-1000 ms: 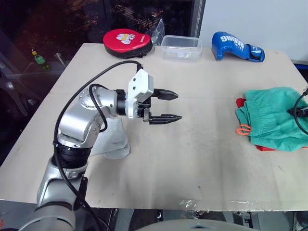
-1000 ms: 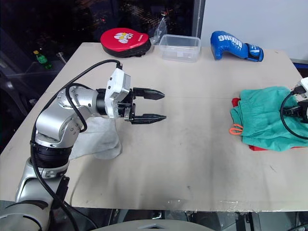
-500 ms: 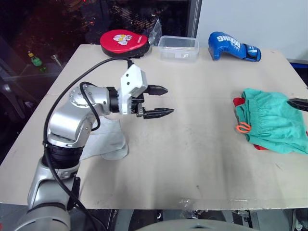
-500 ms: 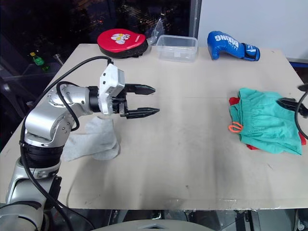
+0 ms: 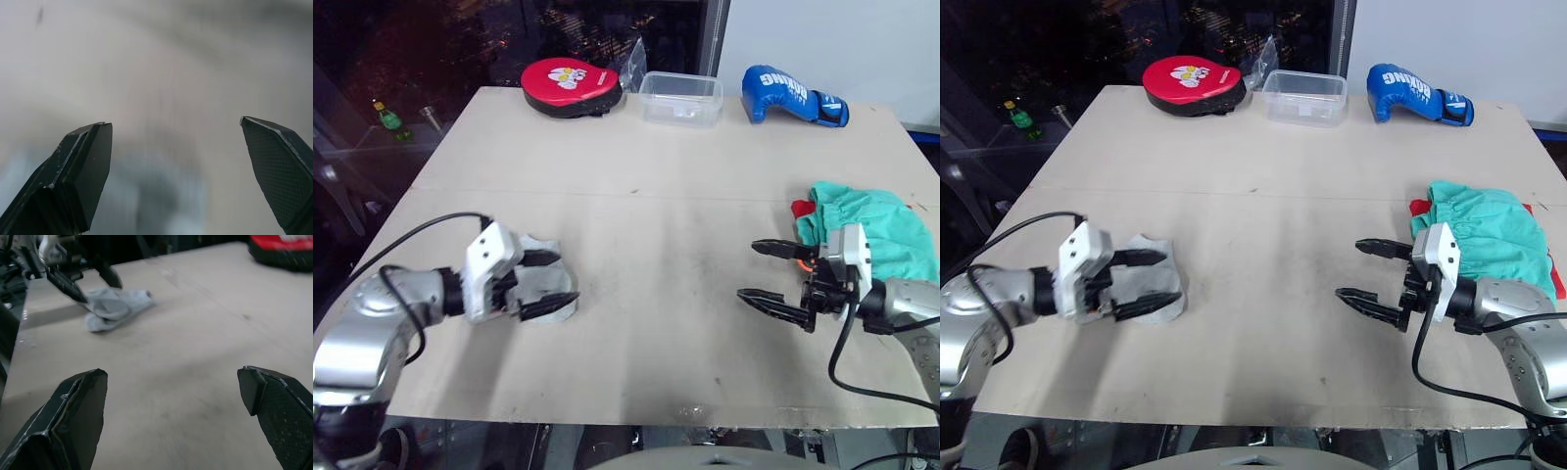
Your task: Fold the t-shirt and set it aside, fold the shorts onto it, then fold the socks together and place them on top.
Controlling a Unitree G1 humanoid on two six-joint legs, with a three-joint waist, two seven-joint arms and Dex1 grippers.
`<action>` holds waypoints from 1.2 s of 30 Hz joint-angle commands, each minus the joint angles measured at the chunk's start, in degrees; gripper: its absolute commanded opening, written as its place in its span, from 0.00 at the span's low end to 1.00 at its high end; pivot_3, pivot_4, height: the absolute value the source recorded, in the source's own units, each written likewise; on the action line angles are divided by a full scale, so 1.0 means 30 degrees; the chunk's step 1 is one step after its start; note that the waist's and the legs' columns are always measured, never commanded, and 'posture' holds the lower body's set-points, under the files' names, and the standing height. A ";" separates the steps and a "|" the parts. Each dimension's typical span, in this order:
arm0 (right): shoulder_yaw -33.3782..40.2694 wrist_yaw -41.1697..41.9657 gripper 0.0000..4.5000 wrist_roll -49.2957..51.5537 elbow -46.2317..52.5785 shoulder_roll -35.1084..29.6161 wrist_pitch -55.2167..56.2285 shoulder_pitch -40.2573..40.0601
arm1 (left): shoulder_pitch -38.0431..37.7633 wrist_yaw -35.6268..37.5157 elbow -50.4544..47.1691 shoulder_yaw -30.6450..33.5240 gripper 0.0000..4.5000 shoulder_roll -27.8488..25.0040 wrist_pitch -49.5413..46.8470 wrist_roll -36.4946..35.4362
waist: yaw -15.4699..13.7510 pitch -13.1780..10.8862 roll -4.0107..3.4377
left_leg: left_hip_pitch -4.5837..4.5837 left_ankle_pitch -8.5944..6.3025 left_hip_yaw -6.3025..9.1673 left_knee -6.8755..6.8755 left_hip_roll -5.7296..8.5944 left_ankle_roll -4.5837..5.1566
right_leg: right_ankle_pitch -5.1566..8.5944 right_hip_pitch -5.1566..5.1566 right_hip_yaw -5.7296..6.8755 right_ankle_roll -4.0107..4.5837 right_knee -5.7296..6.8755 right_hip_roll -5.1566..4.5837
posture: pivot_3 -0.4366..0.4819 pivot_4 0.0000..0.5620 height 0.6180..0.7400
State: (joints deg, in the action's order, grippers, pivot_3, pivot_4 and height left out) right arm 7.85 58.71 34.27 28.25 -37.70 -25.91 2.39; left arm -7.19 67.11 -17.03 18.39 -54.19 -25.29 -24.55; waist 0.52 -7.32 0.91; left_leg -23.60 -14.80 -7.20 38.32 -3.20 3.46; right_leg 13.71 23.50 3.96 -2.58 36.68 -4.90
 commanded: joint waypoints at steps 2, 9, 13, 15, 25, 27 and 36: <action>-0.0639 0.0221 1.00 -0.0066 -0.0253 0.0200 0.1013 0.0795 | -0.2194 0.1060 -0.0552 0.0979 0.99 -0.0397 0.1921 0.0436 | -0.0136 -0.0006 -0.0008 | -0.0009 -0.0037 0.0008 0.0001 0.0004 -0.0056 | -0.0005 0.0007 0.0015 0.0014 0.0000 -0.0045 | 0.48 0.27 1.00; -0.0885 0.0163 1.00 0.0032 -0.0515 0.0016 0.1210 0.1312 | -0.2712 0.0547 0.0840 0.0084 0.99 -0.0048 0.3873 0.1861 | -0.0234 -0.0011 -0.0023 | -0.0034 -0.0014 0.0049 -0.0009 0.0005 -0.0014 | 0.0013 0.0019 0.0088 0.0081 -0.0007 -0.0147 | 0.48 0.27 1.00; -0.0934 -0.0134 1.00 0.0172 -0.0131 0.0079 0.1067 0.1210 | -0.1099 -0.0538 0.1942 -0.1098 0.99 0.0768 0.4520 0.2468 | -0.0255 -0.0011 -0.0026 | -0.0035 -0.0004 0.0047 -0.0012 0.0006 0.0009 | 0.0013 0.0015 0.0094 0.0082 -0.0006 -0.0140 | 0.48 0.27 1.00; -0.0915 -0.0245 1.00 0.0229 0.0013 0.0033 0.0997 0.1060 | -0.0339 -0.0789 0.2103 -0.1412 0.99 0.1158 0.3791 0.1967 | -0.0306 -0.0003 -0.0012 | -0.0041 -0.0005 0.0051 -0.0007 0.0007 0.0016 | 0.0012 0.0013 0.0104 0.0080 -0.0005 -0.0104 | 0.48 0.27 1.00; -0.0573 -0.1168 1.00 0.0338 0.0741 -0.0037 0.0847 0.0639 | 0.0698 0.0127 0.3807 -0.4089 0.54 0.0075 0.4497 0.3724 | -0.0361 0.0010 -0.0051 | -0.0028 -0.0046 0.0046 -0.0009 0.0003 0.0085 | 0.0013 0.0012 0.0099 0.0077 0.0005 -0.0052 | 0.48 0.27 1.00; -0.0557 -0.1398 1.00 0.0343 0.0922 -0.0020 0.0813 0.0556 | 0.1475 -0.0205 0.4145 -0.4463 0.30 0.0314 0.4539 0.3982 | -0.0400 0.0013 -0.0047 | -0.0030 -0.0047 0.0045 -0.0006 0.0008 0.0088 | 0.0013 0.0009 0.0099 0.0077 0.0005 -0.0051 | 0.48 0.27 1.00; 0.0062 -0.2655 1.00 0.1088 0.1353 -0.0302 -0.0457 0.0593 | 0.5627 -0.2374 0.4127 -0.7375 0.01 0.2839 0.3380 0.5649 | -0.0655 0.0054 -0.0152 | -0.0031 -0.0050 0.0046 0.0009 0.0041 0.0105 | 0.0013 -0.0015 0.0100 0.0075 0.0004 -0.0059 | 0.48 0.27 1.00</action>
State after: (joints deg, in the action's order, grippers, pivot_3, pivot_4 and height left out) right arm 5.61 52.35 35.90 30.53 -37.75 -25.58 3.80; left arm 5.37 64.57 -5.02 0.16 -49.65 -11.49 -9.65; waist -1.44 -7.16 0.45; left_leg -23.69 -14.94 -7.05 38.36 -3.06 3.79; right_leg 13.75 23.43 4.26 -2.36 36.69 -5.07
